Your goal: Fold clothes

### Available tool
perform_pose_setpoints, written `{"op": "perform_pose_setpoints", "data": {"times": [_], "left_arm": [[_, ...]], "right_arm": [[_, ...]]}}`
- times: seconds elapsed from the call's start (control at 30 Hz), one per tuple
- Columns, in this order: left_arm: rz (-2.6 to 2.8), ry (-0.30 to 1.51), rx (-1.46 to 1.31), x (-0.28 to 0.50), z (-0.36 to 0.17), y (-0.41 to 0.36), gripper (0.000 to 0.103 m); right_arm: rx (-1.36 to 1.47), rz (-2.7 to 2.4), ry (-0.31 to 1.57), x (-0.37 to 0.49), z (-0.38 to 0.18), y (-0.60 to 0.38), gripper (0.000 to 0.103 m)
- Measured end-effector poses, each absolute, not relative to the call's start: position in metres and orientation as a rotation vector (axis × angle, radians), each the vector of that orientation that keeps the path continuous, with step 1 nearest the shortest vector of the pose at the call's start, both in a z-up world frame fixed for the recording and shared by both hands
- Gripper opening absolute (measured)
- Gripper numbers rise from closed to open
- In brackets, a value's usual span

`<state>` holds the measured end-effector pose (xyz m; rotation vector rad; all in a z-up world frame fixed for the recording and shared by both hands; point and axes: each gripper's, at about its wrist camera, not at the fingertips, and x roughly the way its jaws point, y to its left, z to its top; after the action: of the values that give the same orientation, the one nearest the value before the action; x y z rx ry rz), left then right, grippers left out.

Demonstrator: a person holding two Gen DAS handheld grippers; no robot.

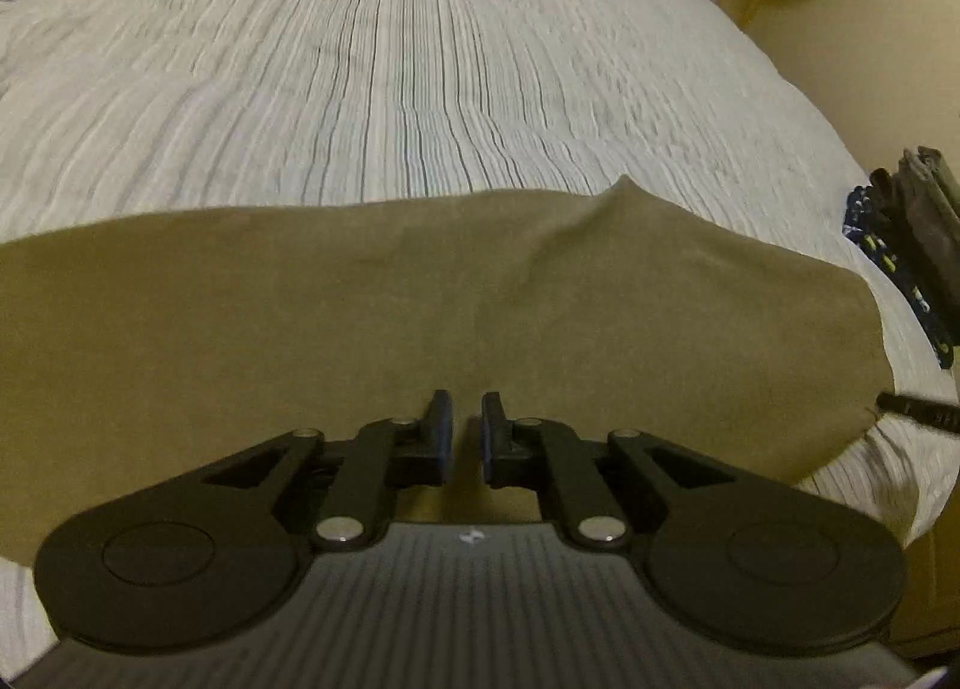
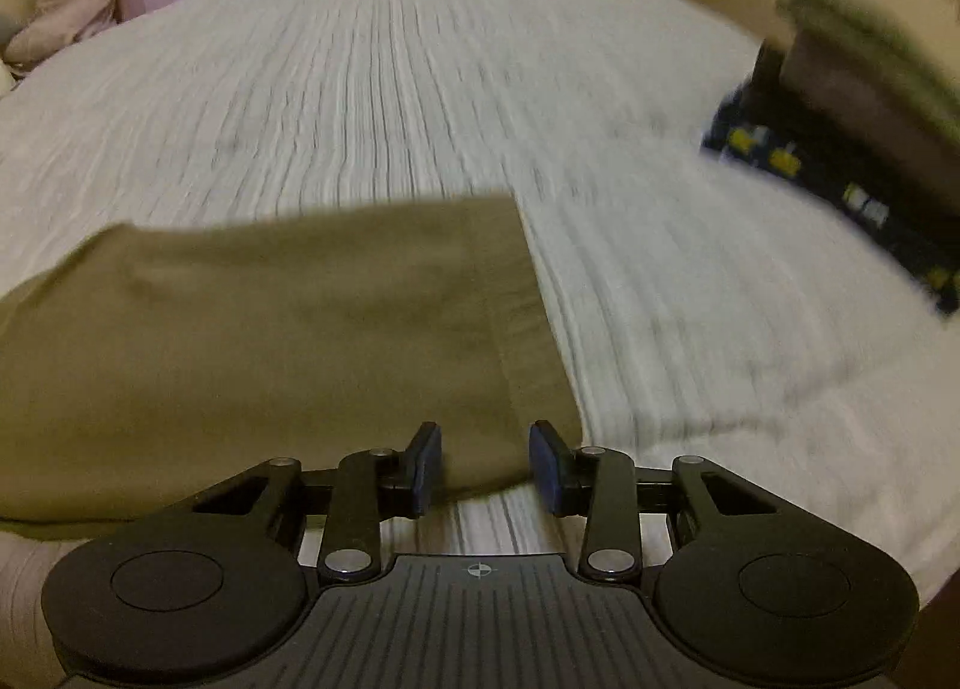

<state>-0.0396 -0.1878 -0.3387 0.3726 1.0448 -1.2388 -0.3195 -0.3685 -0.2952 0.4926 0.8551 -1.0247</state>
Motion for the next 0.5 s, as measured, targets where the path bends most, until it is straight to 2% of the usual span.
{"op": "perform_pose_setpoints", "data": {"times": [0.1,0.3,0.37,0.5], "left_arm": [[-1.26,1.049,0.374,-0.037,-0.338,-0.175,0.006],[-1.217,1.14,0.419,-0.023,-0.339,-0.151,0.008],[-1.198,1.144,0.444,-0.012,-0.323,-0.137,0.008],[-1.159,1.152,0.493,0.009,-0.292,-0.109,0.012]], "right_arm": [[0.507,-0.937,0.804,-0.297,-0.291,-0.355,0.038],[0.563,-0.971,0.962,-0.266,-0.325,-0.314,0.039],[0.633,-1.025,0.977,-0.271,-0.319,-0.299,0.043],[0.761,-1.062,0.992,-0.282,-0.29,-0.26,0.043]]}}
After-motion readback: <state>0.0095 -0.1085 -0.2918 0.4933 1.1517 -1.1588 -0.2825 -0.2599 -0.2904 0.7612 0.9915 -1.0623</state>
